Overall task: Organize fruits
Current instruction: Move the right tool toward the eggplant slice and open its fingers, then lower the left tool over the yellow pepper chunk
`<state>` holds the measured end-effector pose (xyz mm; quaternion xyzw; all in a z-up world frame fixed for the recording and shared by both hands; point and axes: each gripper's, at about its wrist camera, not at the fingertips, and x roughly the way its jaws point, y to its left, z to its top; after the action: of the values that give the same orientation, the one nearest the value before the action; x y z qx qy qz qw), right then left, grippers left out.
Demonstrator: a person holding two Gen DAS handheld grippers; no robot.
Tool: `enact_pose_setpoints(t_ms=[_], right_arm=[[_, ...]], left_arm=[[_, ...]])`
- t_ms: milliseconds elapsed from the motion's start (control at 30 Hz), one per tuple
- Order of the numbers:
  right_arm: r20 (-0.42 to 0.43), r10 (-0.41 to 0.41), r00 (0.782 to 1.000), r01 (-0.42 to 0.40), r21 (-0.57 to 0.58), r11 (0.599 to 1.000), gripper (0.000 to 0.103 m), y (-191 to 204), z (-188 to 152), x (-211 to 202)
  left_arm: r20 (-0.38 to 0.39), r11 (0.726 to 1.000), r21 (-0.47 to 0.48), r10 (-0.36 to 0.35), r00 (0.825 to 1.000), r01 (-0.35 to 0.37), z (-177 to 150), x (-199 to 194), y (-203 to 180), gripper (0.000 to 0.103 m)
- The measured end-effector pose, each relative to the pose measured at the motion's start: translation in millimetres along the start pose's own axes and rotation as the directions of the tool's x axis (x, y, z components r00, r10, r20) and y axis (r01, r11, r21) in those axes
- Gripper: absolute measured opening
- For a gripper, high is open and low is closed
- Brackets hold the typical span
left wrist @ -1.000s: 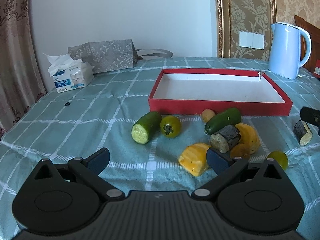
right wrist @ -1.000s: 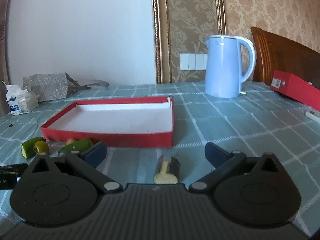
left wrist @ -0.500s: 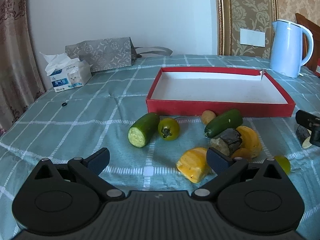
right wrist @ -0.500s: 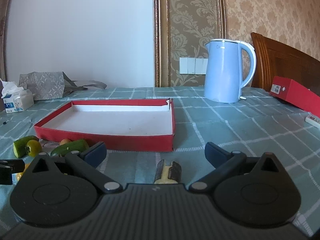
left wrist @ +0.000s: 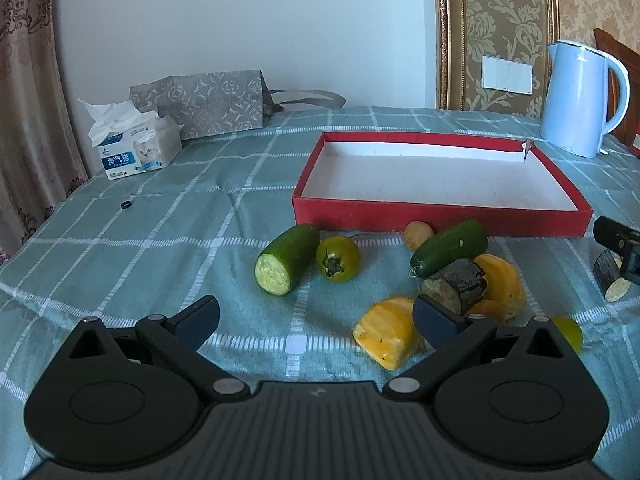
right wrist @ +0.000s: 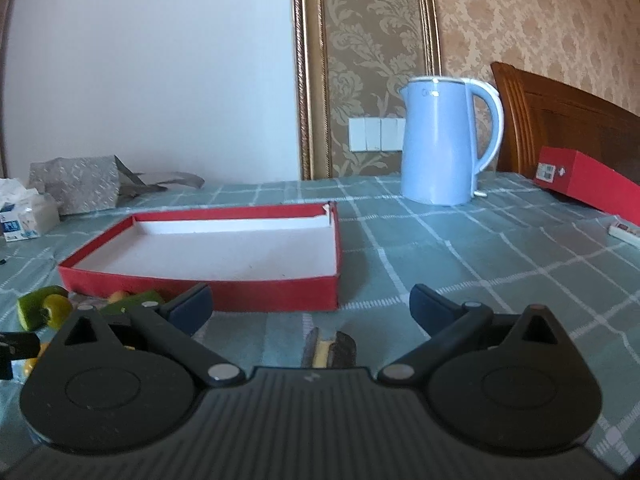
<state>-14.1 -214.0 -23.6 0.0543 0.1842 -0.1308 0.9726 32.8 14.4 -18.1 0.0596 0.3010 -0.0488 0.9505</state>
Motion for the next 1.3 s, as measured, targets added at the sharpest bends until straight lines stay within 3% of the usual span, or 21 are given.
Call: enact_pose_setpoints(t_ms=[767,1100,1167,1300], right_arm=[[0.004,-0.015,1.000,0.015,-0.009,1.000,0.103,0,-1,3],[0.002,-0.006,1.000,0.006,0.017,1.000,0.103,-4,-1,3],[0.000,0.000,1.000,0.000,0.019,1.000,0.103,-4,-1,3],[-0.004,-0.002,1.000,0.003,0.021,1.000,0.103,-6,-1,4]], left_arm=[[-0.005,1.000,-0.009,0.013,1.000,-0.013,2,12,10,0.103],[0.049,1.000,0.017,0.004,0.999,-0.005,-13,-10,46,0.103],[0.043,1.000,0.004,-0.014,0.999,0.014,-11,-9,49,0.103],[0.039,0.989,0.023,-0.145,0.989,0.144,-10,-10,38,0.103]])
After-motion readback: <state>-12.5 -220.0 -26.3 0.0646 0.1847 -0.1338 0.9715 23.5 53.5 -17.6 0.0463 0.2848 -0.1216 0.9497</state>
